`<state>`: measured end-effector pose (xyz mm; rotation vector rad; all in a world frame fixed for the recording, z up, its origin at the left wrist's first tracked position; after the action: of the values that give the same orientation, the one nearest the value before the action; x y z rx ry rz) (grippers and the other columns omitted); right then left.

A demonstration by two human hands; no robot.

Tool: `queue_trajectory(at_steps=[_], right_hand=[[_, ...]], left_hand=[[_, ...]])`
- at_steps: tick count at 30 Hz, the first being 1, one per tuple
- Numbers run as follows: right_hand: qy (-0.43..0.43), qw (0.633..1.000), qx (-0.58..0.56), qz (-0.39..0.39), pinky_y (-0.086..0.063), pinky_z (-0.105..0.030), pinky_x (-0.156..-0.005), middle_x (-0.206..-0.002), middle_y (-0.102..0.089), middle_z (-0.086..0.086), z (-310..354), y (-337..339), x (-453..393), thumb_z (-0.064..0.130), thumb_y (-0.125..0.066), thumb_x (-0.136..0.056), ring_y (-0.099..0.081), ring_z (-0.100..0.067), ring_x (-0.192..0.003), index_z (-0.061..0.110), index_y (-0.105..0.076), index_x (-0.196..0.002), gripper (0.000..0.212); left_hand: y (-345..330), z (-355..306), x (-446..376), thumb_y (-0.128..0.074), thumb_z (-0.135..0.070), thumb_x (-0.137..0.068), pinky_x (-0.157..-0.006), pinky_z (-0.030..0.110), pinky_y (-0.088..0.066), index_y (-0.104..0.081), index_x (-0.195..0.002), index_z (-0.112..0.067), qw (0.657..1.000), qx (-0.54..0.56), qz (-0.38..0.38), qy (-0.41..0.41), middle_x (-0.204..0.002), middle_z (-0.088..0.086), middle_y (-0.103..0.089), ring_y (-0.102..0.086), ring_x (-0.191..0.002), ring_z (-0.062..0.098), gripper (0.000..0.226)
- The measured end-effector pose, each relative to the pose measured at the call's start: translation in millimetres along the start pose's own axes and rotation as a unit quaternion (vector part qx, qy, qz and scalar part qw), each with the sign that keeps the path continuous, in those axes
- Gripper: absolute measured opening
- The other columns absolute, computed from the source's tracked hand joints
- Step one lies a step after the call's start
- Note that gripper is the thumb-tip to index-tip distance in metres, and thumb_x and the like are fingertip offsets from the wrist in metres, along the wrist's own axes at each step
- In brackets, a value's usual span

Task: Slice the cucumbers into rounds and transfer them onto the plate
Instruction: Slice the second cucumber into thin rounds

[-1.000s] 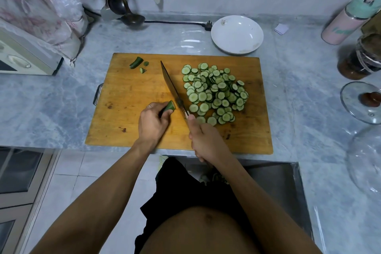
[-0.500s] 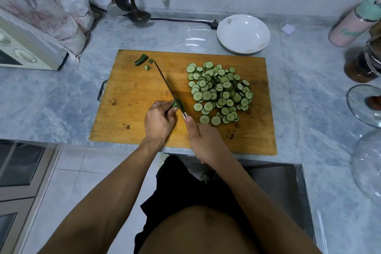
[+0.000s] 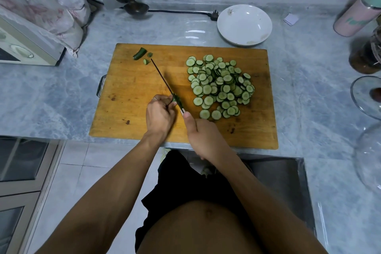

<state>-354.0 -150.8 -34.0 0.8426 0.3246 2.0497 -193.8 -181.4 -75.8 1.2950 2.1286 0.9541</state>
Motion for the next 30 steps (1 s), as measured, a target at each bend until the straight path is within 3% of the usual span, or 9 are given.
queue_trajectory(at_steps=[6,8,11,13,18,24,28,30], right_hand=[[0.010,1.000,0.011,-0.011,-0.037,-0.032,-0.059,-0.052,-0.047,-0.005,2,-5,-19,0.051,-0.018,-0.105,-0.049,-0.019,-0.051,0.009,-0.046,-0.057,0.069],[0.006,1.000,0.009,-0.012,-0.038,-0.032,-0.058,-0.050,-0.047,-0.005,2,-7,-29,0.051,-0.017,-0.105,-0.049,-0.019,-0.050,0.010,-0.047,-0.055,0.071],[-0.007,1.000,-0.012,-0.015,-0.042,-0.026,-0.044,-0.052,-0.051,-0.008,-2,-8,-38,0.055,-0.017,-0.104,-0.054,-0.022,-0.047,0.009,-0.050,-0.057,0.073],[-0.018,0.999,-0.028,-0.011,-0.041,-0.022,-0.039,-0.055,-0.055,-0.010,-6,-8,-39,0.058,-0.018,-0.103,-0.056,-0.024,-0.045,0.007,-0.053,-0.061,0.074],[-0.065,0.987,-0.144,0.019,-0.040,-0.029,-0.047,-0.055,-0.049,-0.005,-21,-2,-38,0.069,-0.023,-0.097,-0.048,-0.022,-0.045,0.011,-0.051,-0.073,0.068],[-0.031,0.975,-0.220,0.024,-0.037,-0.022,-0.040,-0.056,-0.048,-0.003,-22,26,-28,0.062,-0.028,-0.100,-0.043,-0.013,-0.040,0.012,-0.052,-0.077,0.060],[0.061,0.995,-0.062,-0.041,-0.038,-0.025,-0.045,-0.058,-0.051,-0.014,-19,61,-24,0.061,-0.028,-0.100,-0.050,-0.020,-0.045,0.007,-0.054,-0.074,0.066],[0.121,0.989,0.056,-0.070,-0.039,-0.031,-0.051,-0.059,-0.053,-0.012,-20,75,-22,0.062,-0.029,-0.099,-0.052,-0.020,-0.050,0.003,-0.053,-0.072,0.068]], left_hand=[[-1,-5,3,-0.059,-0.001,-0.087,-0.079,0.017,-0.040,-0.073,-0.105,0.002,1.000,-0.011,0.010,-0.020,-0.108,0.013,-0.066,-0.064,-0.090,0.027,0.023],[-2,-5,3,-0.059,-0.002,-0.087,-0.079,0.018,-0.042,-0.073,-0.106,0.001,1.000,-0.010,0.012,-0.020,-0.109,0.012,-0.066,-0.063,-0.089,0.026,0.023],[-1,-6,9,-0.058,0.002,-0.086,-0.077,0.006,-0.037,-0.073,-0.106,0.001,1.000,0.001,0.014,-0.022,-0.109,0.010,-0.066,-0.057,-0.085,0.014,0.025],[2,-5,10,-0.058,0.004,-0.088,-0.079,-0.002,-0.033,-0.072,-0.110,0.000,1.000,0.005,0.012,-0.020,-0.110,0.011,-0.067,-0.058,-0.087,0.014,0.027],[9,4,0,-0.058,-0.006,-0.090,-0.091,0.028,-0.048,-0.071,-0.116,-0.009,1.000,-0.017,0.023,-0.005,-0.113,0.014,-0.069,-0.063,-0.102,0.031,0.029],[24,-2,-7,-0.063,-0.015,-0.091,-0.096,0.024,-0.045,-0.070,-0.119,-0.016,0.999,0.017,0.032,-0.010,-0.118,0.007,-0.067,-0.062,-0.108,0.022,0.028],[50,-22,-1,-0.063,-0.014,-0.092,-0.095,0.032,-0.050,-0.071,-0.115,-0.012,0.994,0.073,-0.046,-0.067,-0.114,0.003,-0.068,-0.060,-0.107,0.016,0.024],[64,-35,4,-0.063,-0.010,-0.091,-0.094,0.026,-0.049,-0.072,-0.112,-0.009,0.983,0.099,-0.100,-0.117,-0.113,0.003,-0.067,-0.059,-0.107,0.012,0.022]])
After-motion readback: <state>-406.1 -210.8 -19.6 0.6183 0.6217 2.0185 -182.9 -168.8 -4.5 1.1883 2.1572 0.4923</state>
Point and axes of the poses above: each hand's wrist, its own x-axis away from the middle knuckle, its own y-axis out of the back of the hand, z = x × y, the point moved 8 cm from there along -x, towards the middle knuckle
